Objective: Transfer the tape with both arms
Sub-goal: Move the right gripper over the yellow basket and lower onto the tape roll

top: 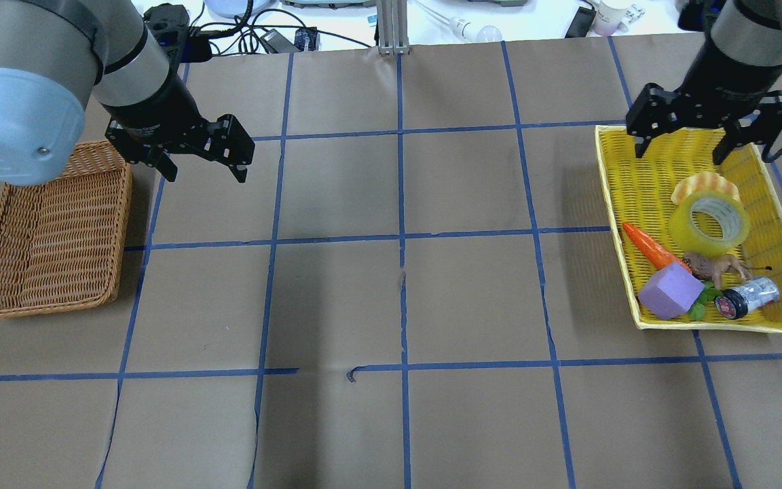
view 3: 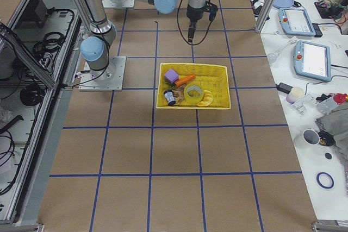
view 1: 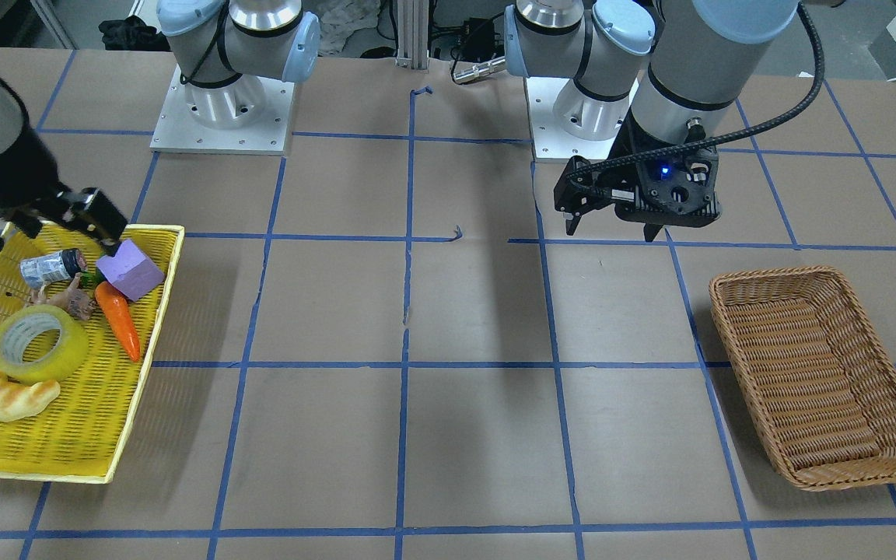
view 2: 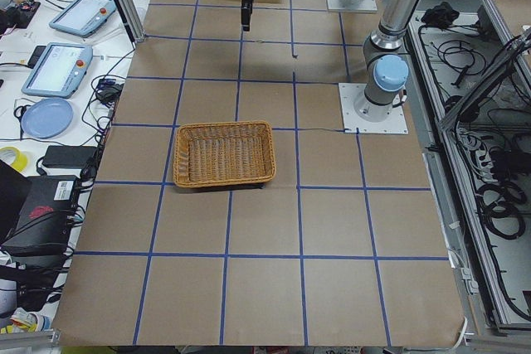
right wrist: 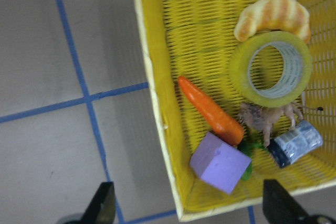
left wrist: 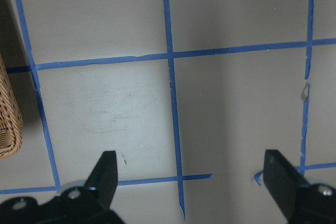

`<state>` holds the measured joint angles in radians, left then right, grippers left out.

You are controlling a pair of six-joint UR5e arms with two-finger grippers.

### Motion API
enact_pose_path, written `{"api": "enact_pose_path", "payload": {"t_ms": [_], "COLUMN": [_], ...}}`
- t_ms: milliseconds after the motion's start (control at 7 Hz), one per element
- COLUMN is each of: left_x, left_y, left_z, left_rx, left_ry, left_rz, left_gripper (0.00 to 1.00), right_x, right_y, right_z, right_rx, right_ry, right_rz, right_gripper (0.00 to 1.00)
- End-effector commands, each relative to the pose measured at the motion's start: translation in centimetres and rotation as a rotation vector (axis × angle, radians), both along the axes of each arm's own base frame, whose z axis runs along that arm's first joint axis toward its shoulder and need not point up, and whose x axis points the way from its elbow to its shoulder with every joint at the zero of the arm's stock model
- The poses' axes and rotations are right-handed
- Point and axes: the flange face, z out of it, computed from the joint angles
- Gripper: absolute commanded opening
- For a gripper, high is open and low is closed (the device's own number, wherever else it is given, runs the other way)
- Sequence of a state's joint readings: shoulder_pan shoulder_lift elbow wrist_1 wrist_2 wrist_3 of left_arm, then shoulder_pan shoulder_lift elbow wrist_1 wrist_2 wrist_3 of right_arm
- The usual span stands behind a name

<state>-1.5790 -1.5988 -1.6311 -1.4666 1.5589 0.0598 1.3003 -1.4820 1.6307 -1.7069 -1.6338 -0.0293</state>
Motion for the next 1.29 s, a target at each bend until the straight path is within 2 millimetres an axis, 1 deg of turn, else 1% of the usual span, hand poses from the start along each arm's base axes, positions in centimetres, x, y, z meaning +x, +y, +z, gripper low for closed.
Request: {"api": "enact_pose_path", "payload": {"t_ms": [0, 143, 429, 571, 714, 857, 1000, 1143], "left_x": [0.0, 0.0, 0.0, 0.0, 0.0, 0.0, 0.0, 0.0], "left_y": [0.0, -0.1, -0.1, -0.2, -0.2, -0.1, -0.2, -0.1], "left_z": [-0.1, -0.2, -0.2, -0.3, -0.3, -0.2, -0.3, -0.2], "left_rx": [0.001, 0.002, 0.004, 0.004, 0.004, 0.002, 0.004, 0.002], "left_ry": [0.002, 0.000, 0.000, 0.000, 0.002, 0.002, 0.003, 0.003], "left_rz": [0.000, 0.000, 0.000, 0.000, 0.000, 0.000, 0.000, 0.000], "left_gripper": [1.00, 1.00, 1.00, 1.00, 1.00, 1.00, 1.00, 1.00], "right_x": [-6.7, -8.1, -9.9, -11.1, -11.5, -11.0, -11.0, -10.9], "right_y": [-5.3, -6.3, -6.4, -6.3, -6.0, -4.8, -4.6, -4.5], "right_z": [-8.2, -11.7, -16.8, -18.5, -19.4, -21.0, -21.3, -21.3], "right_rx": [-0.052, -0.036, 0.048, 0.083, 0.103, 0.145, 0.148, 0.147], "right_ry": [0.028, 0.025, -0.004, -0.018, -0.022, -0.034, -0.032, -0.029], "right_rz": [-0.055, -0.078, -0.110, -0.122, -0.140, -0.142, -0.175, -0.206], "right_gripper": [1.00, 1.00, 1.00, 1.00, 1.00, 0.98, 0.64, 0.44]}}
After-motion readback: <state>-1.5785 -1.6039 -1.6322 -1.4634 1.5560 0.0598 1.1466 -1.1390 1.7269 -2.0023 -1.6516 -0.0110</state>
